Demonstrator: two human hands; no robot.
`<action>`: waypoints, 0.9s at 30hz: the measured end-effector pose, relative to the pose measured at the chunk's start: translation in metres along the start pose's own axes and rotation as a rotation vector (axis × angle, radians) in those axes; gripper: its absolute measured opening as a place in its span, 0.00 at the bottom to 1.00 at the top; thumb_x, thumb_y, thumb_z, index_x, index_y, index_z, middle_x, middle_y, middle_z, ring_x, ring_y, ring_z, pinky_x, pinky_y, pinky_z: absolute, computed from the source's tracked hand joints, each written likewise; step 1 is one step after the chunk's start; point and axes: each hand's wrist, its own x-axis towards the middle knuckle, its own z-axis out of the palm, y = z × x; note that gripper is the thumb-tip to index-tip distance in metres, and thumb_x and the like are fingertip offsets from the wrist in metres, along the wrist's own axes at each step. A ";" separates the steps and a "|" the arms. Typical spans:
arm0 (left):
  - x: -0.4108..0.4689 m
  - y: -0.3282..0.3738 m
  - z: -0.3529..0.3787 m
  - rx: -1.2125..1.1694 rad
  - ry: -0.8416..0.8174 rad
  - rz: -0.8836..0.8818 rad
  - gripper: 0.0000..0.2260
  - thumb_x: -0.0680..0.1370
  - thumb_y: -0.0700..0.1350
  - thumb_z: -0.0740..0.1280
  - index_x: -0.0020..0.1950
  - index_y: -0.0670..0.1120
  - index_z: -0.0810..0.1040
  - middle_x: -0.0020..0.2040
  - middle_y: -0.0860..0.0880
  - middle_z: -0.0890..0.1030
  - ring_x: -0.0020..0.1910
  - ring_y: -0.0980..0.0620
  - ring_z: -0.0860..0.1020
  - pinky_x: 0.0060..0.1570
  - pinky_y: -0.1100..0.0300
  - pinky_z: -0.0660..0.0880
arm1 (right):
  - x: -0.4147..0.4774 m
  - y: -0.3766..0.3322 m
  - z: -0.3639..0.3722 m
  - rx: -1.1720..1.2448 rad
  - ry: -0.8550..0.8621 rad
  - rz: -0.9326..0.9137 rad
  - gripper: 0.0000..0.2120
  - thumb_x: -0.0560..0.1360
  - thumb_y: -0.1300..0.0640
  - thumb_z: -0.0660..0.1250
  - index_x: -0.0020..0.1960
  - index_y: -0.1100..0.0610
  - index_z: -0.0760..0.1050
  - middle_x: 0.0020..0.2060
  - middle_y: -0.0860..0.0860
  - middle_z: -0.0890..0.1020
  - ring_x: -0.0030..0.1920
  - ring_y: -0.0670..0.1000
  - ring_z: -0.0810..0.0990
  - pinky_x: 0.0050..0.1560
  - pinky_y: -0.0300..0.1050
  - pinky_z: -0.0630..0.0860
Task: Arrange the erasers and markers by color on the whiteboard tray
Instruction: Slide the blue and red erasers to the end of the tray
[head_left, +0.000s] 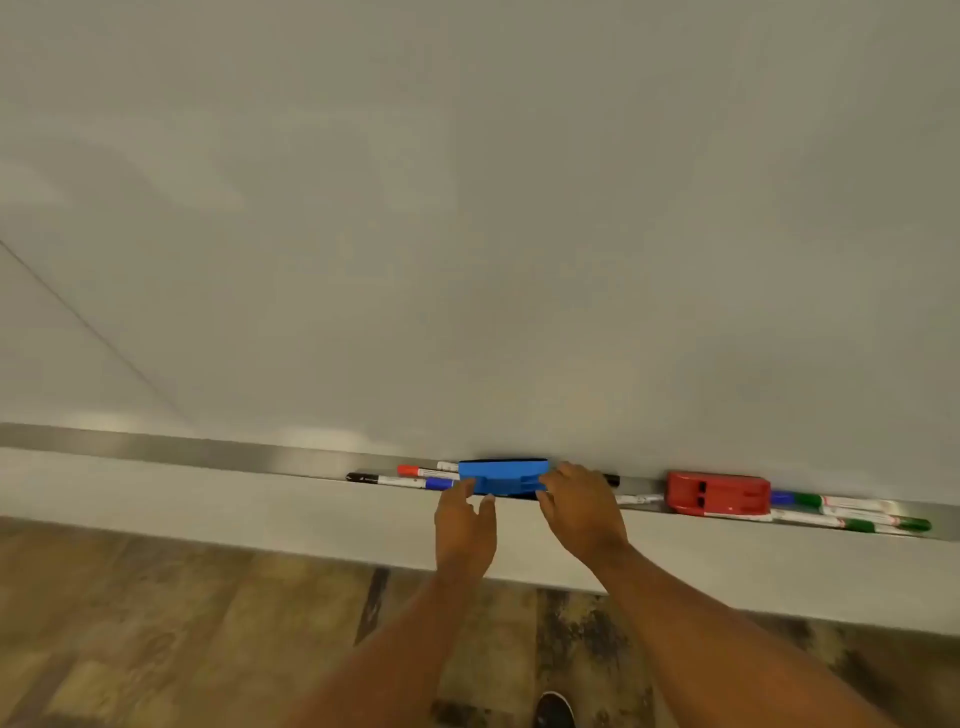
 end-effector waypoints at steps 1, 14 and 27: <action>0.005 0.000 0.003 -0.010 0.019 -0.015 0.20 0.85 0.44 0.67 0.77 0.46 0.72 0.75 0.45 0.75 0.71 0.45 0.78 0.72 0.51 0.76 | 0.005 0.003 0.005 -0.019 -0.021 -0.019 0.12 0.83 0.51 0.61 0.54 0.54 0.82 0.47 0.50 0.83 0.45 0.52 0.80 0.47 0.50 0.77; 0.030 0.000 0.008 -0.083 -0.001 -0.076 0.17 0.83 0.39 0.69 0.72 0.49 0.78 0.62 0.53 0.81 0.62 0.52 0.80 0.68 0.56 0.78 | 0.035 0.008 0.025 -0.221 -0.014 -0.156 0.04 0.73 0.58 0.75 0.42 0.54 0.79 0.36 0.50 0.78 0.37 0.55 0.76 0.44 0.52 0.71; 0.045 0.005 -0.009 -0.111 -0.017 -0.058 0.20 0.83 0.42 0.70 0.76 0.46 0.74 0.67 0.50 0.80 0.59 0.58 0.78 0.57 0.74 0.74 | 0.048 -0.009 0.027 -0.297 0.109 -0.320 0.07 0.72 0.61 0.73 0.42 0.55 0.75 0.35 0.52 0.77 0.37 0.56 0.73 0.43 0.52 0.65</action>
